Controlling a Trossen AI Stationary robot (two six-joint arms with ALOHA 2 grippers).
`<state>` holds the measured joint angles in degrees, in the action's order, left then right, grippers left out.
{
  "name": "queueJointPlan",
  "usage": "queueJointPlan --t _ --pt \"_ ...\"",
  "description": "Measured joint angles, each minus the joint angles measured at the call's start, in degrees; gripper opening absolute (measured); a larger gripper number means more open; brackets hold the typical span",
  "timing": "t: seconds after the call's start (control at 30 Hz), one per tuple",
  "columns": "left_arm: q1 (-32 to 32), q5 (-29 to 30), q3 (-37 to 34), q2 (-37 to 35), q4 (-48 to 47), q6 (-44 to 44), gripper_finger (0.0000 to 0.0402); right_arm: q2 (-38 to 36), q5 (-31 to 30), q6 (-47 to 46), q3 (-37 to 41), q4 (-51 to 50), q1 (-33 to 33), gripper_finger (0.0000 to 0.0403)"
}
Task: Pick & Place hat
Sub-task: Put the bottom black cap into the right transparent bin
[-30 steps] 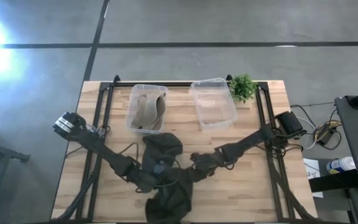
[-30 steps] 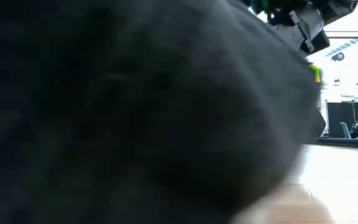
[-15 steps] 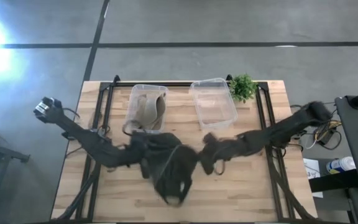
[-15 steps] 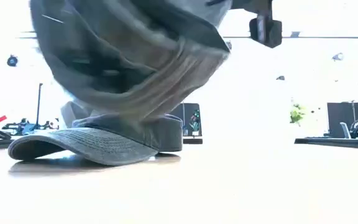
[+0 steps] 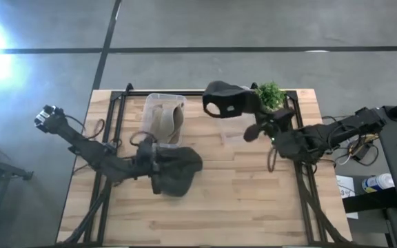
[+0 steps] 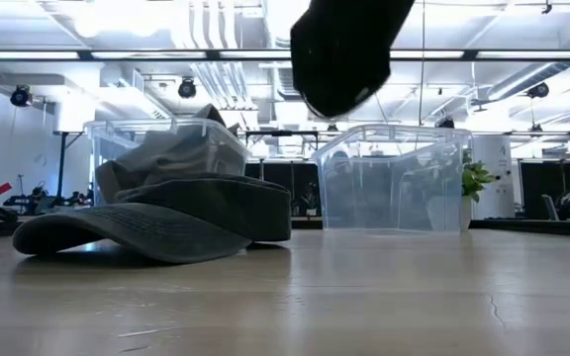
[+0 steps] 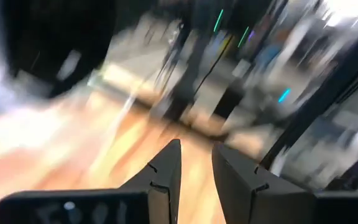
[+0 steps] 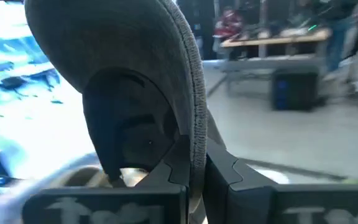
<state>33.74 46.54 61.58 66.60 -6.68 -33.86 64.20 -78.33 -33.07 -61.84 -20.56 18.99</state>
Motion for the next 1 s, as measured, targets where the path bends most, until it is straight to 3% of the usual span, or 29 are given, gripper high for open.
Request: queueJointPlan --t 0.1,0.23,0.37,0.47,0.67,0.87,1.0 --pt "0.13 -1.09 -0.07 0.91 -16.48 -15.11 0.0084 2.5 2.3 -1.98 -1.17 -5.12 -4.31 0.0012" --pt "1.29 -4.76 -0.11 3.0 -33.3 -32.84 0.0084 6.77 8.14 -15.82 -4.16 -23.12 -9.86 0.0012" --pt "2.76 -7.83 -0.11 5.26 -37.1 -37.16 0.0084 12.48 14.98 -35.79 -5.71 -46.54 -14.15 0.0012" --pt "3.2 -8.68 -0.11 7.05 -37.13 -36.5 0.0084 15.58 19.67 -47.86 -5.77 -57.27 -15.0 0.0013" --pt "2.68 -10.11 -1.16 9.6 -37.4 -37.06 0.0084 17.6 34.48 -46.32 -5.2 -48.96 -15.35 0.0013" --pt "2.33 -12.69 -4.07 11.77 -36.92 -39.41 0.0084 17.59 38.54 -39.45 -5.2 -38.69 -15.91 0.0018" --pt "2.34 -13.09 -5.44 13.14 -35.39 -40.76 0.0084 17.56 40.78 -38.45 -5.2 -38.4 -15.9 0.0059"
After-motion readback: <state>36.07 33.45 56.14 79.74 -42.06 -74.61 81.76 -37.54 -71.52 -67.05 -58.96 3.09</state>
